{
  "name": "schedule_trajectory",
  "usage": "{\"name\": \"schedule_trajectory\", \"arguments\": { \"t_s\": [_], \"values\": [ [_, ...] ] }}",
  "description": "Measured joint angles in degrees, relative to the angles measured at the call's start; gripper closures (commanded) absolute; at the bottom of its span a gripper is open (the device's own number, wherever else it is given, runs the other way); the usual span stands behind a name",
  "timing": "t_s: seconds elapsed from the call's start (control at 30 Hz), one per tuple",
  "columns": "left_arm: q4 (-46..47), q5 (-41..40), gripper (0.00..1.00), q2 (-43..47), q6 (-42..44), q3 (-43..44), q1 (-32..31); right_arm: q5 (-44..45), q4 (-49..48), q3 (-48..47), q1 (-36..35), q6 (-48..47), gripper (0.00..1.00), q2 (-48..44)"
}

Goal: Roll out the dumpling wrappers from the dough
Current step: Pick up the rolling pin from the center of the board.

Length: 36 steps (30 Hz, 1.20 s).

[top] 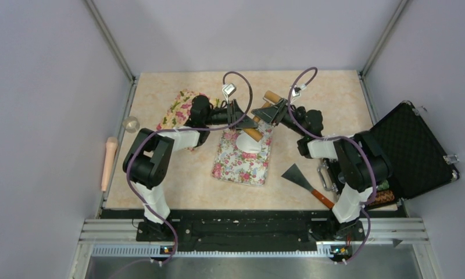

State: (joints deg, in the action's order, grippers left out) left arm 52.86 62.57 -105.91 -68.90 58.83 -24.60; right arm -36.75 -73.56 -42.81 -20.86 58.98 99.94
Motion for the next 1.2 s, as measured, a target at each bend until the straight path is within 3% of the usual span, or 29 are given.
{"name": "schedule_trajectory", "arguments": {
  "t_s": [0.13, 0.17, 0.2, 0.27, 0.3, 0.43, 0.5, 0.67, 0.77, 0.9, 1.03, 1.2],
  "values": [
    [-1.3, -0.7, 1.0, 0.0, 0.7, 0.0, -0.1, 0.0, -0.9, -0.1, -0.3, 1.9, 0.74, 0.4],
    [-1.6, -0.9, 1.0, 0.0, 1.2, 0.0, -0.1, -0.1, -1.6, -0.1, -0.4, 2.7, 0.92, 0.4],
    [-1.5, -0.8, 1.0, 0.0, 1.7, 0.0, 0.0, -0.2, -2.3, -0.1, -0.5, 3.8, 1.0, 0.4],
    [-1.0, -0.2, 0.97, 0.0, 2.8, 0.0, 0.0, -0.4, -3.6, -0.1, -0.5, 5.3, 1.0, 0.5],
    [-0.8, -0.2, 0.87, 0.0, 3.0, 0.0, 0.0, -0.4, -4.0, -0.1, -0.5, 5.9, 1.0, 0.7],
    [-0.6, 0.2, 0.27, -0.1, 3.3, 0.1, 0.1, -1.5, -4.0, -0.5, -0.5, 5.6, 1.0, 0.7],
    [-1.1, 0.7, 0.13, -0.1, 2.5, 0.2, 0.7, -2.6, -4.0, -0.9, -0.5, 2.4, 1.0, 0.7],
    [-10.0, 1.1, 0.1, 1.7, 7.5, 3.0, 4.9, -6.0, -0.6, -1.0, -0.3, -10.1, 1.0, -0.9],
    [-24.4, -1.6, 0.08, 3.4, 18.4, 8.2, 10.6, -7.3, -0.9, -0.3, -0.2, -18.0, 1.0, -2.1],
    [-43.1, -11.2, 0.08, 3.5, 35.9, 15.7, 16.2, -8.1, -8.2, 2.7, -0.2, -25.1, 1.0, 0.4],
    [-55.3, -19.9, 0.11, 1.7, 46.9, 18.5, 16.2, -6.4, -10.4, 2.8, -0.2, -28.6, 1.0, 6.8],
    [-63.1, -29.0, 0.17, -3.9, 52.0, 19.1, 13.6, -3.6, -9.8, 4.2, -0.5, -31.8, 1.0, 11.9]
  ]
}}
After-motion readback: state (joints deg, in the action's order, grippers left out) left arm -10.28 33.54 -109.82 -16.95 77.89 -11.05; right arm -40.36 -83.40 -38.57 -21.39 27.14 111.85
